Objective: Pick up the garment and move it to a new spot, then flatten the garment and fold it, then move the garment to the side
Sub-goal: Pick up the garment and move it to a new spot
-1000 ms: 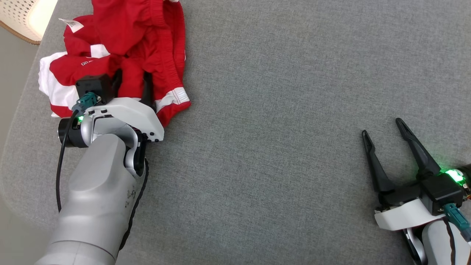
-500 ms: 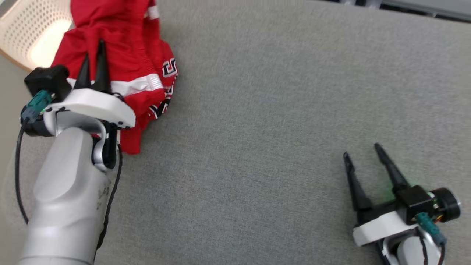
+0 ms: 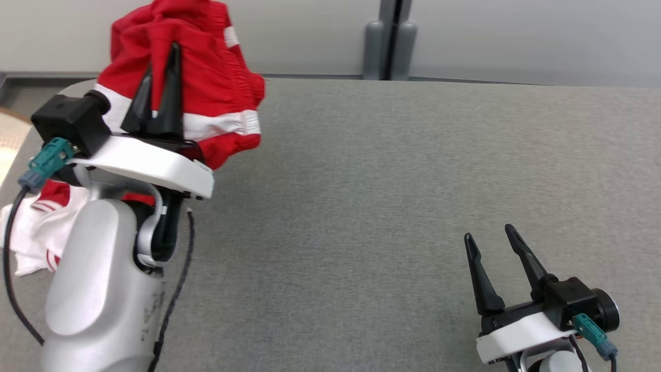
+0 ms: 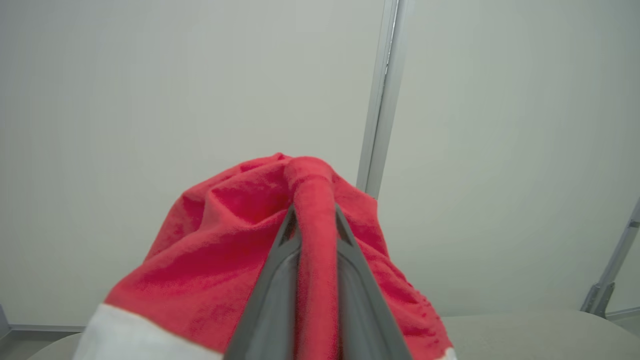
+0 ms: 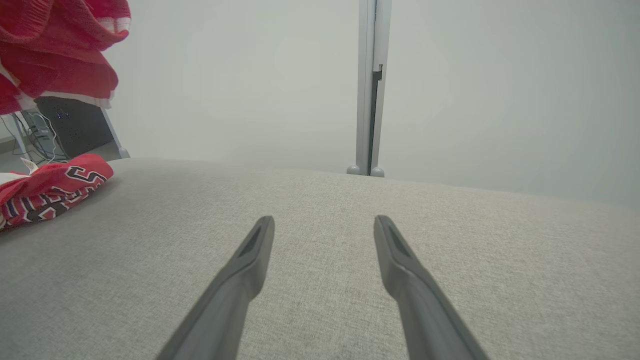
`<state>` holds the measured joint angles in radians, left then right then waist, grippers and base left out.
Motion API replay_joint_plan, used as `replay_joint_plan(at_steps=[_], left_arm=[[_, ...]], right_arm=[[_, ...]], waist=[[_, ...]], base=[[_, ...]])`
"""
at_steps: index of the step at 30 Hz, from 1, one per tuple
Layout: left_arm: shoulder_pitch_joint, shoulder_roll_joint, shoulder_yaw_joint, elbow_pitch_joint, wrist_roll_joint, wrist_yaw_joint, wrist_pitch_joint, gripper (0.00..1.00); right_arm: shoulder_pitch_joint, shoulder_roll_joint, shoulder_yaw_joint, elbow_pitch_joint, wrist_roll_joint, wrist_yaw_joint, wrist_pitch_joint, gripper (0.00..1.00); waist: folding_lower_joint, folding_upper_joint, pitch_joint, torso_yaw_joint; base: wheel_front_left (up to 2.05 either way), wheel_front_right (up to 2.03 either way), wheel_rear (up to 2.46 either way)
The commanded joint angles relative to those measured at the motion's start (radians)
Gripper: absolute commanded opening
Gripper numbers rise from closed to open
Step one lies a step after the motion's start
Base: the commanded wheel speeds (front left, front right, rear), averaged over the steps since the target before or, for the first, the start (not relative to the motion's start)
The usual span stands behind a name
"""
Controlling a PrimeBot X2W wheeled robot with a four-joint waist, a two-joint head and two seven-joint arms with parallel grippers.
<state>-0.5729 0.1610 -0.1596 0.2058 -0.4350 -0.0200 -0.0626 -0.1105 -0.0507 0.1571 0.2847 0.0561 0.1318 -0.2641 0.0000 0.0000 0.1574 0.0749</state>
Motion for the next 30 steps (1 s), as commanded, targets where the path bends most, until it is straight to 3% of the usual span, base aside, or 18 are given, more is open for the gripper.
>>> replay_joint_plan(at_steps=[1,7,14,21,30], left_arm=[[0.022,-0.017,-0.014,-0.041,-0.017,0.003,0.023,0.00],[0.039,-0.060,-0.092,-0.085,-0.033,-0.008,0.087,0.00],[-0.026,-0.068,-0.237,-0.011,0.081,-0.054,-0.002,0.00],[-0.049,-0.058,-0.312,0.164,0.133,-0.076,-0.077,0.00],[-0.032,-0.055,-0.369,0.389,0.181,-0.074,-0.146,0.00]], right_arm=[[0.011,-0.001,0.001,-0.006,0.013,-0.002,-0.001,1.00],[0.003,-0.001,0.010,-0.017,0.042,-0.002,-0.001,1.00],[-0.043,-0.001,-0.002,-0.048,0.044,-0.002,-0.001,1.00],[-0.077,-0.001,0.006,-0.079,0.073,-0.002,-0.001,1.00],[-0.099,-0.001,0.007,-0.110,0.082,-0.002,-0.001,1.00]], waist=[[0.0000,0.0000,-0.052,-0.105],[0.0000,0.0000,-0.039,-0.236],[0.0000,0.0000,0.042,-0.358],[0.0000,0.0000,0.135,-0.396],[0.0000,0.0000,0.203,-0.384]], base=[[0.00,0.00,0.00],[0.00,0.00,0.00],[0.00,0.00,0.00],[0.00,0.00,0.00],[0.00,0.00,0.00]])
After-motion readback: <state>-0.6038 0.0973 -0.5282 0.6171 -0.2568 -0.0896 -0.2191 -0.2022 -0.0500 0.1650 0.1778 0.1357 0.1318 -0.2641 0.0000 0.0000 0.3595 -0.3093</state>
